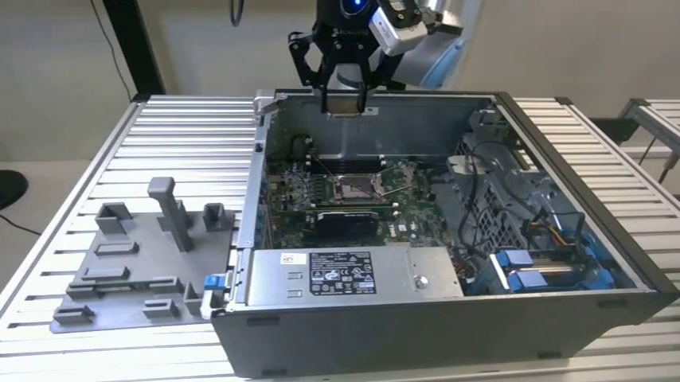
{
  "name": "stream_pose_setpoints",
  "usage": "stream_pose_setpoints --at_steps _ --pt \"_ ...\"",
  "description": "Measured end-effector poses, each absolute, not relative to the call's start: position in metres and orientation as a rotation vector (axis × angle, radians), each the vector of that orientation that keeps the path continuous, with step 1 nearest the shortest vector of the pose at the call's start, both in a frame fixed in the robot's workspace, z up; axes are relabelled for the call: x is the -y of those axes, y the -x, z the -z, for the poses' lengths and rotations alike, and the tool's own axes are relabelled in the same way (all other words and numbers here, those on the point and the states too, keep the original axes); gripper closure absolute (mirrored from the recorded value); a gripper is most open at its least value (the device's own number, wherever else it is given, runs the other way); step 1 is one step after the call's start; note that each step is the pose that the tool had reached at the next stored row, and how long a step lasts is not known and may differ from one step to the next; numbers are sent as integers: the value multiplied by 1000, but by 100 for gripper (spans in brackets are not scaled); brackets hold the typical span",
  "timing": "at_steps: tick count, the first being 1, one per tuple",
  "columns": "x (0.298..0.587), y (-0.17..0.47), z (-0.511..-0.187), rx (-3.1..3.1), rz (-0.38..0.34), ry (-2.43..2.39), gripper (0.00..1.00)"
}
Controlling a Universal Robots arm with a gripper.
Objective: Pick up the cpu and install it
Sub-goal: 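Place the cpu into insertion slot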
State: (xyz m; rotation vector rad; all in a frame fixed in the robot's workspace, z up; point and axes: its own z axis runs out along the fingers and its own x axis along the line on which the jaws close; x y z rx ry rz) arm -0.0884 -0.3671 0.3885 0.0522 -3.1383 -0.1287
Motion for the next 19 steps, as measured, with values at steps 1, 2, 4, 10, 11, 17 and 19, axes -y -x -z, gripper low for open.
stream_pose_setpoints --at_steps 1,2,4,10,11,17,19 --pt "364 89 -388 3138 134 -58 100" --pt "362 89 -388 3138 137 -61 100" --pt "359 89 -388 3138 141 -67 100" --pt "351 90 -388 3145 147 -82 100" --pt "351 90 -388 3148 147 -84 100" --pt "351 90 -388 3150 147 -85 100" --pt "351 90 -388 3150 147 -85 100"
